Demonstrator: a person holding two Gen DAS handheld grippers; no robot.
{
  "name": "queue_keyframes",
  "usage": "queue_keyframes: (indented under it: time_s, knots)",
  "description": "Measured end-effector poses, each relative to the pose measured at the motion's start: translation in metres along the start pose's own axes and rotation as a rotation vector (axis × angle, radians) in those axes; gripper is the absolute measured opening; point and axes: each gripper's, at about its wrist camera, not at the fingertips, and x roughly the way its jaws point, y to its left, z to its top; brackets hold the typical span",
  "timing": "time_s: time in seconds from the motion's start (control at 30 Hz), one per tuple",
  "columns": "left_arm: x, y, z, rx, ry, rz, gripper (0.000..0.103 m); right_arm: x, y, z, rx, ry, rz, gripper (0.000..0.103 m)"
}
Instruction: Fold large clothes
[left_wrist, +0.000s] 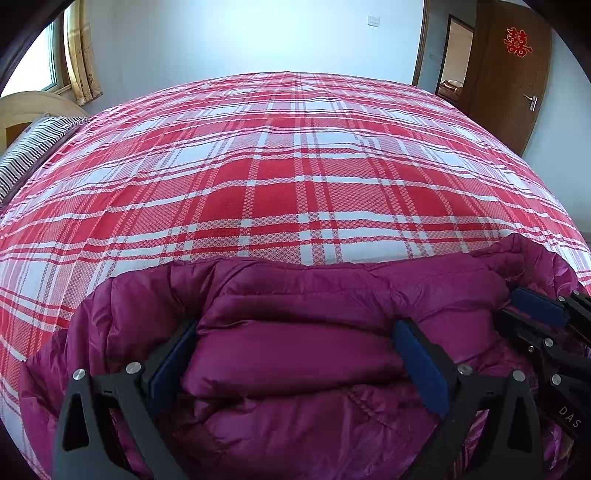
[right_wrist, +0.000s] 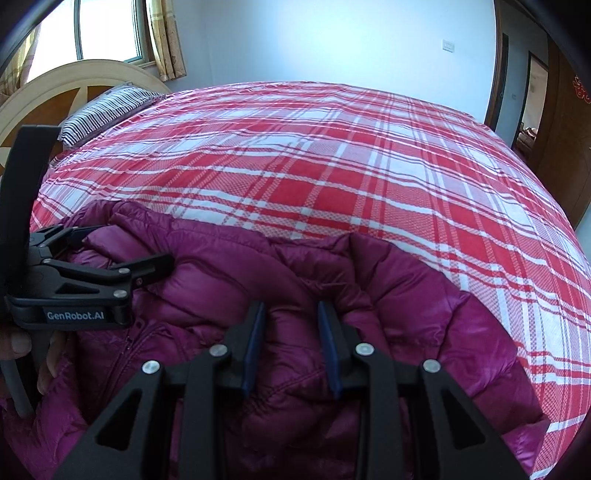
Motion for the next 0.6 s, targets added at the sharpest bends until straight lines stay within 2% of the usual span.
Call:
queue_keyframes:
  time_s: [0.2, 0.3, 0.37, 0.5, 0.6]
  knots:
    - [0.0, -0.001, -0.001, -0.001, -0.006, 0.003, 0.102, -0.01, 0.003, 0.005, -0.01, -0.005, -0.01, 0.033]
    - [-0.001, 0.0, -0.001, -0.005, -0.009, -0.001, 0.102, -0.032, -0.001, 0.014, 0.057, -0.067, 0.056, 0.035]
    - [-0.001, 0.001, -0.001, -0.006, -0.011, -0.002, 0.102, -0.039, 0.004, 0.021, 0.046, -0.103, 0.013, 0.035]
    - [-0.001, 0.001, -0.001, -0.006, -0.011, -0.004, 0.102, -0.014, 0.008, 0.031, 0.078, -0.032, 0.016, 0.035]
    - [-0.001, 0.001, -0.001, -0.006, -0.011, -0.004, 0.102, 0.01, 0.005, 0.022, 0.098, 0.019, 0.002, 0.035]
